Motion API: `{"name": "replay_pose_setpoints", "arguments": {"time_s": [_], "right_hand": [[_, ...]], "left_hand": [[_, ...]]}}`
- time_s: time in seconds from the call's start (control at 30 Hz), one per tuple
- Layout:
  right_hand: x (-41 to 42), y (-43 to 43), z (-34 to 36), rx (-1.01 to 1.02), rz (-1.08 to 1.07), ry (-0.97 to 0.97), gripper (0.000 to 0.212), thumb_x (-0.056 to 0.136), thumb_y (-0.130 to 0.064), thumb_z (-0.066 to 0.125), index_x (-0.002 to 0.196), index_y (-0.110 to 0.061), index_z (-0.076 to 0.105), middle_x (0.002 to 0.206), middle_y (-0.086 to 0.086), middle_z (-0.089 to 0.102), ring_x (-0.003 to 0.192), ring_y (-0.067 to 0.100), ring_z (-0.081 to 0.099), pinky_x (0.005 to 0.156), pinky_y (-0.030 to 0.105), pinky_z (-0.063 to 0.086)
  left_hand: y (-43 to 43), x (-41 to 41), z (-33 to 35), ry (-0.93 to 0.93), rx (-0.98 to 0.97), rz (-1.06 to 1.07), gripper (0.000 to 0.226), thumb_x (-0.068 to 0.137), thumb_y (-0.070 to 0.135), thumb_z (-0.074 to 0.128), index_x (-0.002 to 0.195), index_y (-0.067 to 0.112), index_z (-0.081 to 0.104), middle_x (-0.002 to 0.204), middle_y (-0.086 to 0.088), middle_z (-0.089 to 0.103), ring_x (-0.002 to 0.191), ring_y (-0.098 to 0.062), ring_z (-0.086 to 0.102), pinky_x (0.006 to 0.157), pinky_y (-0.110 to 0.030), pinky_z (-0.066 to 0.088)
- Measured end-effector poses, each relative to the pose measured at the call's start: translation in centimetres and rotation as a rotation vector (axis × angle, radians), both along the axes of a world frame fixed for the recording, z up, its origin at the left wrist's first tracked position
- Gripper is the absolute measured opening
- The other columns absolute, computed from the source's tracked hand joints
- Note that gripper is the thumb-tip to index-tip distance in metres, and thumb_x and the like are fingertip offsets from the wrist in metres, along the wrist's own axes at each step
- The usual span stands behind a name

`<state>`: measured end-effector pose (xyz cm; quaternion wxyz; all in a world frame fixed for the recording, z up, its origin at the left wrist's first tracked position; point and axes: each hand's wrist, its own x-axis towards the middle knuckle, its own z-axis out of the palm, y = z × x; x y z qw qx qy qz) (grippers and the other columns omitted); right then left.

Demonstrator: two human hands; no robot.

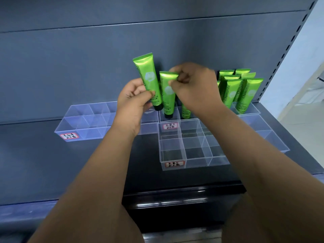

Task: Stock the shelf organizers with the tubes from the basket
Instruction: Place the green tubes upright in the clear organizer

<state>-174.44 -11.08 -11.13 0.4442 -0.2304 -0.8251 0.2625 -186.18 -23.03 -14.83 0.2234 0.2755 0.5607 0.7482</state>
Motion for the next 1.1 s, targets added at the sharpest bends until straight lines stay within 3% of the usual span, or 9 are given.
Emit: {"name": "replay_pose_setpoints", "arguments": {"time_s": [0.33, 0.7, 1.0, 1.1], "right_hand": [[0.0, 0.0, -1.9, 0.103, -0.021, -0.04, 0.023, 0.084, -0.017, 0.074, 0.107, -0.019, 0.078, 0.08, 0.001, 0.073, 0.075, 0.021, 0.068, 0.077, 0.037, 0.055], [-0.6, 0.3, -4.0, 0.19, -0.031, -0.138, 0.025, 0.089, -0.016, 0.068, 0.113, -0.014, 0.074, 0.07, 0.003, 0.068, 0.067, 0.027, 0.062, 0.069, 0.037, 0.055], [-1.1, 0.8, -4.3, 0.153, -0.045, -0.163, 0.027, 0.091, -0.015, 0.065, 0.117, -0.016, 0.072, 0.075, 0.003, 0.07, 0.072, 0.026, 0.065, 0.074, 0.038, 0.056], [-1.1, 0.9, -4.4, 0.145, -0.051, -0.162, 0.03, 0.09, -0.013, 0.063, 0.119, -0.016, 0.071, 0.084, 0.002, 0.074, 0.08, 0.025, 0.068, 0.077, 0.038, 0.057]], "left_hand": [[-0.4, 0.1, -0.2, 0.027, -0.082, 0.041, 0.026, 0.09, -0.013, 0.059, 0.101, 0.011, 0.06, 0.075, 0.004, 0.069, 0.078, -0.014, 0.07, 0.085, -0.045, 0.062], [-1.5, 0.0, 0.3, 0.085, -0.106, 0.062, 0.033, 0.088, -0.021, 0.054, 0.108, 0.004, 0.062, 0.073, 0.005, 0.071, 0.071, -0.01, 0.072, 0.065, -0.026, 0.059], [-1.2, 0.1, -0.1, 0.097, -0.162, 0.06, 0.034, 0.086, -0.02, 0.056, 0.104, 0.008, 0.065, 0.085, -0.004, 0.071, 0.081, -0.018, 0.07, 0.084, -0.043, 0.06], [-1.0, 0.4, -0.3, 0.116, -0.183, 0.048, 0.035, 0.085, -0.02, 0.058, 0.102, 0.01, 0.066, 0.084, 0.0, 0.073, 0.082, -0.018, 0.07, 0.087, -0.045, 0.059]]}}
